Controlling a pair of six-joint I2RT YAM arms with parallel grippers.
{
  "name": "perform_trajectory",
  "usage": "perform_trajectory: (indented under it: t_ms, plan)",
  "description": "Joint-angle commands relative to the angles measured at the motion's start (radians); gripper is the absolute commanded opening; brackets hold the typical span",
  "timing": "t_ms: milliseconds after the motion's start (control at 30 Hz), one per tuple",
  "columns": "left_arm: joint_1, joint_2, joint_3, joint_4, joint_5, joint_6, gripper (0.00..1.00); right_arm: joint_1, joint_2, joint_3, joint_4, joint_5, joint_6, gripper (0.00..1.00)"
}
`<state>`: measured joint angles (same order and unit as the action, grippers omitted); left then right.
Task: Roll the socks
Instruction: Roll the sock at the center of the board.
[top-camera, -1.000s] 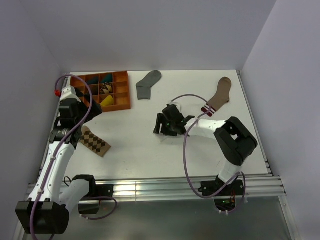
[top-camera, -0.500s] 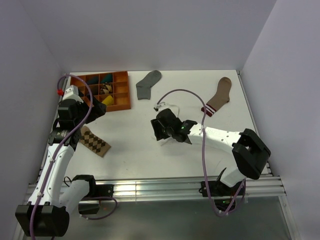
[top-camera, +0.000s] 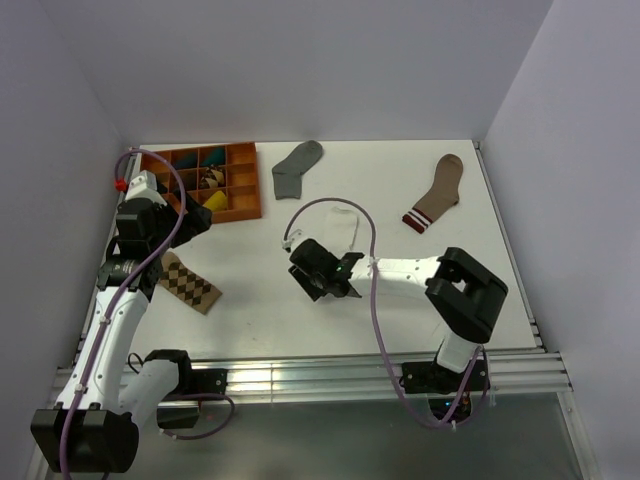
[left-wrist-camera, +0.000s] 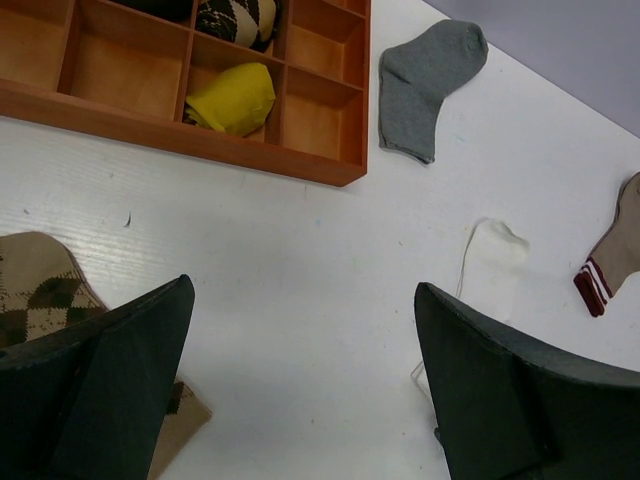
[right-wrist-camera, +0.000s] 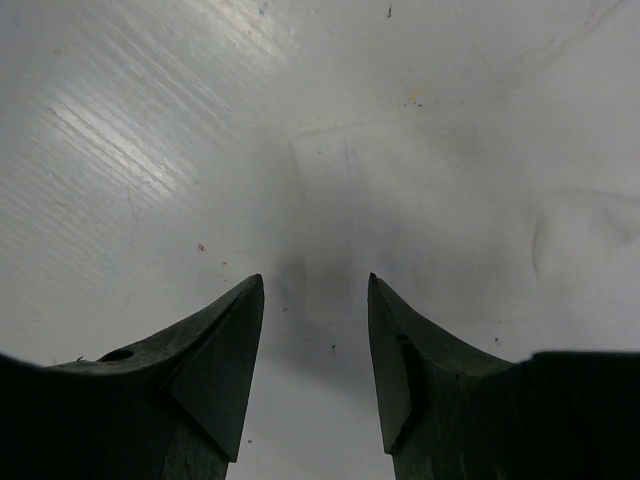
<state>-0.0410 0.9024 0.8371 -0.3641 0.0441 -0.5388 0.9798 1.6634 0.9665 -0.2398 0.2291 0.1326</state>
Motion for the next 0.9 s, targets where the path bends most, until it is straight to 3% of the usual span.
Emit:
perform_trajectory:
  t_ms: [0, 533, 667, 867]
  plan:
    - [-0.003, 0.001, -0.004, 0.019, -0.021, 0.007, 0.97, 0.019, 0.044, 0.052, -0.020, 0.069, -0.037, 0.53]
    - [-0.002, 0.029, -0.003, 0.022, -0.004, 0.003, 0.97, 0.069, 0.160, 0.072, -0.038, 0.113, -0.019, 0.50]
    - [-0.002, 0.030, -0.003, 0.022, -0.003, 0.002, 0.97, 0.080, 0.193, 0.107, -0.067, 0.122, -0.018, 0.43]
    - [-0.002, 0.046, -0.004, 0.019, 0.005, 0.002, 0.97, 0.095, 0.226, 0.139, -0.088, 0.145, 0.002, 0.43]
